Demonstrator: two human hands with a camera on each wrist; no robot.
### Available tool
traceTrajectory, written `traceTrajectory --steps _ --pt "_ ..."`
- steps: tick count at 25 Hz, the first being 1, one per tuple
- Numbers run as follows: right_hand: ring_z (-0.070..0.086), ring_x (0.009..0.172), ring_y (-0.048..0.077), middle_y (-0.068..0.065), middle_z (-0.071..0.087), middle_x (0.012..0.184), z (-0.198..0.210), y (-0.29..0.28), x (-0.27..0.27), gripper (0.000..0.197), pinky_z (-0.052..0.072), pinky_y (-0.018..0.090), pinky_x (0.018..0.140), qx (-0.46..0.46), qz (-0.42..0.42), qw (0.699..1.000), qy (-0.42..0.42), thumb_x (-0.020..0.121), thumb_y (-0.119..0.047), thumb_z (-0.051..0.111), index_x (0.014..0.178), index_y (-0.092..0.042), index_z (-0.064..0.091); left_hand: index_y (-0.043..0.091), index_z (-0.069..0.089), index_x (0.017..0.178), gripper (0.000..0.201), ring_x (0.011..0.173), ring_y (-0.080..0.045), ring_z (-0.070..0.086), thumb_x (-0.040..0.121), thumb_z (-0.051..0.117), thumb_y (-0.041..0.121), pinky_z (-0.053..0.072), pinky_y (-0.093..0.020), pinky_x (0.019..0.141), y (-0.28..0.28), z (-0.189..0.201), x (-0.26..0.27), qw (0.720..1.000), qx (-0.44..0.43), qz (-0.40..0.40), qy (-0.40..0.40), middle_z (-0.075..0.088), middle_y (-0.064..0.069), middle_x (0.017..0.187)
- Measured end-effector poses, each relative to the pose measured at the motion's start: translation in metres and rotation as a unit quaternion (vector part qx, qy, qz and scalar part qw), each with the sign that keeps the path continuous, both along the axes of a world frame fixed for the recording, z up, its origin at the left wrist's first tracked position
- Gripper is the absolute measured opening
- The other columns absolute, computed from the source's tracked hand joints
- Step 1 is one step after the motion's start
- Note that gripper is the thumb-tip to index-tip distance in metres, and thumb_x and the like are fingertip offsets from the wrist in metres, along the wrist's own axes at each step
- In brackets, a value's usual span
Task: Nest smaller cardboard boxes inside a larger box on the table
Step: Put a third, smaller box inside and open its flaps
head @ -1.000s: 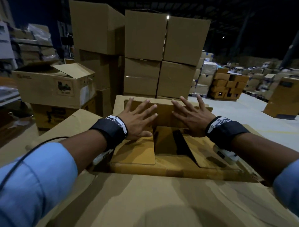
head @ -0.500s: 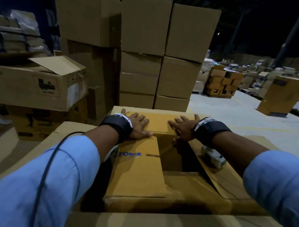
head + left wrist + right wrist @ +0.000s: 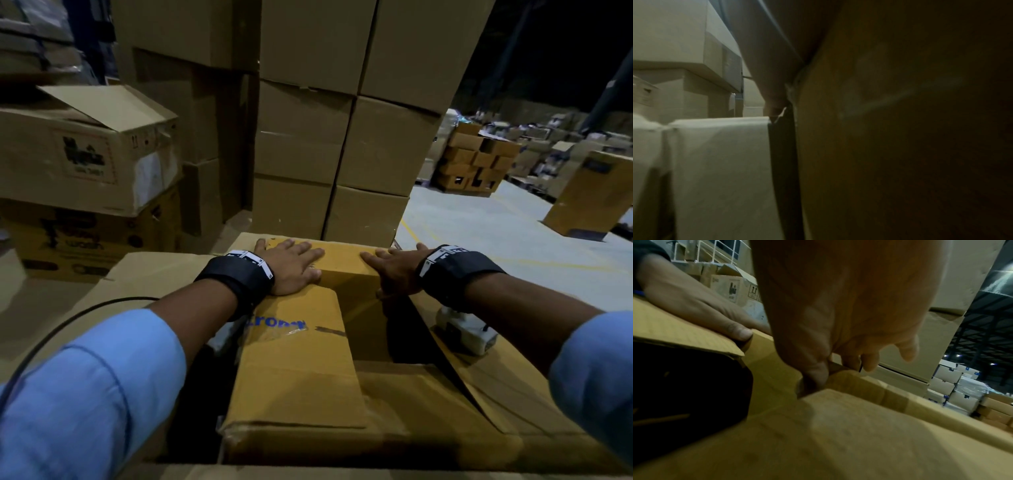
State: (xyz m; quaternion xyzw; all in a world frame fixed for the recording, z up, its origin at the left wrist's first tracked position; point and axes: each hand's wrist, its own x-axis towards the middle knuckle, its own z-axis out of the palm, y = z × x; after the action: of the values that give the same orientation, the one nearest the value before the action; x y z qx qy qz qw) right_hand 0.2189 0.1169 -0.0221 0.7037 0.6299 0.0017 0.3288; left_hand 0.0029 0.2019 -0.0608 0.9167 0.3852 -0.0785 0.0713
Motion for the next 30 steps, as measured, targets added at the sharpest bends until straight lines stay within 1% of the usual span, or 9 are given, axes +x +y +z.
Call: traceTrajectory --steps 3,8,15,17,21,24,26,28,30 --pt "0.009 0.152 0.032 0.007 -0.001 0.167 -0.009 0.001 0.0 0.093 0.014 0.066 0.115 0.008 -0.009 1.0 -0.007 0.094 -0.06 0.049 0.155 -0.029 -0.014 0.042 -0.001 0.156 0.061 0.153 -0.022 -0.002 0.102 0.022 0.059 0.001 -0.067 0.115 -0.001 -0.004 -0.001 1.0 0.01 -0.001 -0.007 -0.005 0.009 0.166" --pt "0.012 0.15 0.042 0.009 -0.015 0.165 -0.017 -0.002 -0.001 0.098 0.024 0.061 0.115 0.014 -0.049 0.998 0.025 0.093 -0.058 0.053 0.152 -0.035 -0.021 0.046 -0.005 0.154 0.062 0.152 -0.024 -0.006 0.1 0.022 0.061 0.003 -0.068 0.115 -0.001 -0.009 -0.003 1.0 0.022 -0.002 -0.01 -0.01 0.011 0.166" --pt "0.021 0.147 0.041 0.009 -0.013 0.165 -0.008 -0.005 -0.001 0.096 0.031 0.056 0.113 -0.003 -0.043 0.999 0.023 0.095 -0.049 0.056 0.152 -0.038 -0.022 0.045 -0.003 0.154 0.062 0.153 -0.023 -0.004 0.101 0.023 0.06 0.002 -0.069 0.114 -0.005 -0.005 -0.004 1.0 0.016 0.003 -0.011 -0.008 0.011 0.166" --pt "0.025 0.146 0.04 0.011 -0.005 0.166 0.003 -0.012 -0.005 0.088 0.033 0.054 0.111 0.002 -0.031 0.999 0.02 0.099 -0.041 0.054 0.155 -0.035 -0.014 0.046 -0.005 0.154 0.062 0.152 -0.023 -0.008 0.1 0.023 0.061 0.002 -0.069 0.114 -0.007 -0.005 -0.005 1.0 0.021 0.003 -0.015 -0.012 0.011 0.165" --pt "0.04 0.137 0.033 0.009 0.037 0.154 0.042 -0.037 -0.01 0.058 0.04 0.048 0.105 0.019 0.023 0.999 0.012 0.103 -0.04 0.042 0.156 -0.026 0.021 0.042 -0.004 0.155 0.065 0.152 -0.025 -0.007 0.099 0.02 0.063 0.002 -0.069 0.114 -0.018 0.011 -0.009 0.998 0.06 -0.006 0.01 -0.012 0.008 0.166" --pt "0.033 0.143 0.03 0.003 0.038 0.156 0.059 -0.071 -0.012 0.059 0.035 0.054 0.11 0.016 0.022 0.999 0.035 0.101 -0.055 0.034 0.155 -0.031 0.024 0.033 0.004 0.158 0.068 0.153 -0.025 -0.006 0.099 0.019 0.064 -0.001 -0.071 0.113 -0.039 0.027 -0.011 0.993 0.104 -0.02 0.05 -0.007 0.005 0.166" --pt "0.024 0.148 0.031 -0.002 0.037 0.156 0.055 -0.1 -0.018 0.056 0.029 0.066 0.11 -0.002 0.028 0.998 0.054 0.101 -0.058 0.03 0.151 -0.034 0.03 0.029 0.013 0.157 0.069 0.153 -0.024 -0.004 0.099 0.019 0.064 -0.003 -0.072 0.113 -0.059 0.037 -0.01 0.99 0.12 -0.042 0.067 -0.003 0.003 0.167" --pt "-0.003 0.153 0.031 -0.007 0.024 0.163 0.041 -0.128 -0.028 0.054 0.008 0.077 0.11 -0.029 0.043 0.997 0.052 0.101 -0.058 0.026 0.148 -0.034 0.038 0.029 0.016 0.157 0.069 0.153 -0.023 -0.004 0.098 0.019 0.066 -0.002 -0.072 0.113 -0.082 0.047 -0.009 0.985 0.123 -0.077 0.094 -0.001 0.003 0.167" --pt "-0.02 0.15 0.028 -0.008 0.014 0.165 0.031 -0.146 -0.036 0.056 -0.011 0.076 0.108 -0.048 0.072 0.996 0.018 0.101 -0.058 0.022 0.141 -0.029 0.05 0.03 0.017 0.157 0.071 0.153 -0.023 -0.005 0.097 0.018 0.067 -0.004 -0.071 0.113 -0.105 0.058 -0.005 0.978 0.131 -0.1 0.126 -0.001 0.004 0.167"
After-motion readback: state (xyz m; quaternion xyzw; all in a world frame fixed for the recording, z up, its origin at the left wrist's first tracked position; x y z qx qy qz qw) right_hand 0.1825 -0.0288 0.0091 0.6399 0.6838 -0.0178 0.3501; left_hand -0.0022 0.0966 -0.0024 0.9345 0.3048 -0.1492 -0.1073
